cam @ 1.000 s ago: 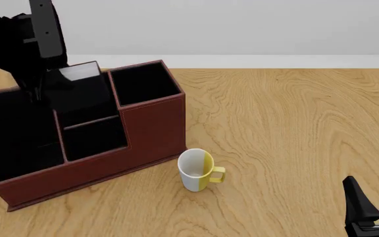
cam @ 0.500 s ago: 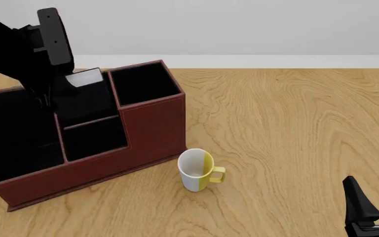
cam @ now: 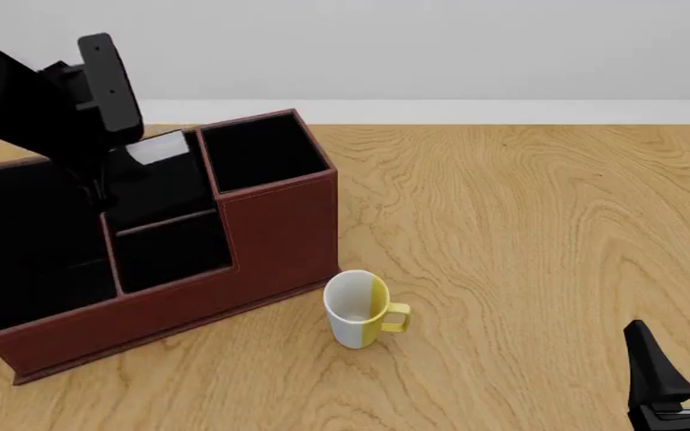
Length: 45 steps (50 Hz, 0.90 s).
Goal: Pick up the book and place it in the front compartment of the caddy.
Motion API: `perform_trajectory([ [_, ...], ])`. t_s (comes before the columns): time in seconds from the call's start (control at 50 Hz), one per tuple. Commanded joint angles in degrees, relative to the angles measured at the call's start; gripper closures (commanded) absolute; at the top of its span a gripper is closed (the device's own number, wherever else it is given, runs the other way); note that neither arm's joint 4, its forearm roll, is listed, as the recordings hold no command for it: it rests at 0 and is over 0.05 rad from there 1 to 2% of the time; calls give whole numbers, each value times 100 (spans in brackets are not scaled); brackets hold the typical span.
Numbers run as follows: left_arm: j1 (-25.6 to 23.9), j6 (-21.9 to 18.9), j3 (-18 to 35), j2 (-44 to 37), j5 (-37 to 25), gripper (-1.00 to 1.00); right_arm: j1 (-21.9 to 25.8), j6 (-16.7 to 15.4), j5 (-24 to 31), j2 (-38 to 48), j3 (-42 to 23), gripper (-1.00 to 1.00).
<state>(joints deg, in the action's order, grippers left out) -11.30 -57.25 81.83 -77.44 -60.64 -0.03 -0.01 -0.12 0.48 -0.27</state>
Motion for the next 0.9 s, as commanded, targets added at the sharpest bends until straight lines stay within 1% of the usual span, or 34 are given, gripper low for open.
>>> perform_trajectory([
  [0.02, 82, -79, -47, -71, 296, 100, 1, 1, 0, 3, 0, -100],
  [0.06, 118, -111, -96, -85, 373, 100, 0, -1, 0, 0, 0, -100],
  [0.1, 35, 34, -15, -123, 321, 100, 0, 0, 0, -1, 0, -100],
  [0.18, 206, -167, -113, -134, 479, 100, 0, -1, 0, 0, 0, -100],
  [0.26, 244, -190, -75, -195, 587, 100, 1, 0, 0, 2, 0, -100],
  [0.3, 268, -271, -176, -175, 619, 100, 0, 4, 0, 4, 0, -100],
  [0.34, 264, -210, -119, -238, 641, 100, 0, 3, 0, 3, 0, -100],
  [0.4, 341, -285, -175, -253, 725, 100, 1, -4, 0, -2, 0, -100],
  [0.44, 509, -491, -328, -261, 881, 100, 1, -1, 0, 0, 0, -100],
  [0.52, 474, -392, -243, -308, 880, 100, 0, -1, 0, 0, 0, -100],
  [0.54, 483, -392, -244, -316, 878, 100, 1, -2, 0, 0, 0, -100],
  [0.56, 534, -506, -342, -295, 963, 100, 1, -2, 0, 0, 0, -100],
  [0.6, 516, -430, -274, -337, 947, 100, 1, -4, 0, -4, 0, -100],
  [0.9, 505, -396, -416, -498, 1273, 100, 1, 3, 0, 2, 0, -100],
])
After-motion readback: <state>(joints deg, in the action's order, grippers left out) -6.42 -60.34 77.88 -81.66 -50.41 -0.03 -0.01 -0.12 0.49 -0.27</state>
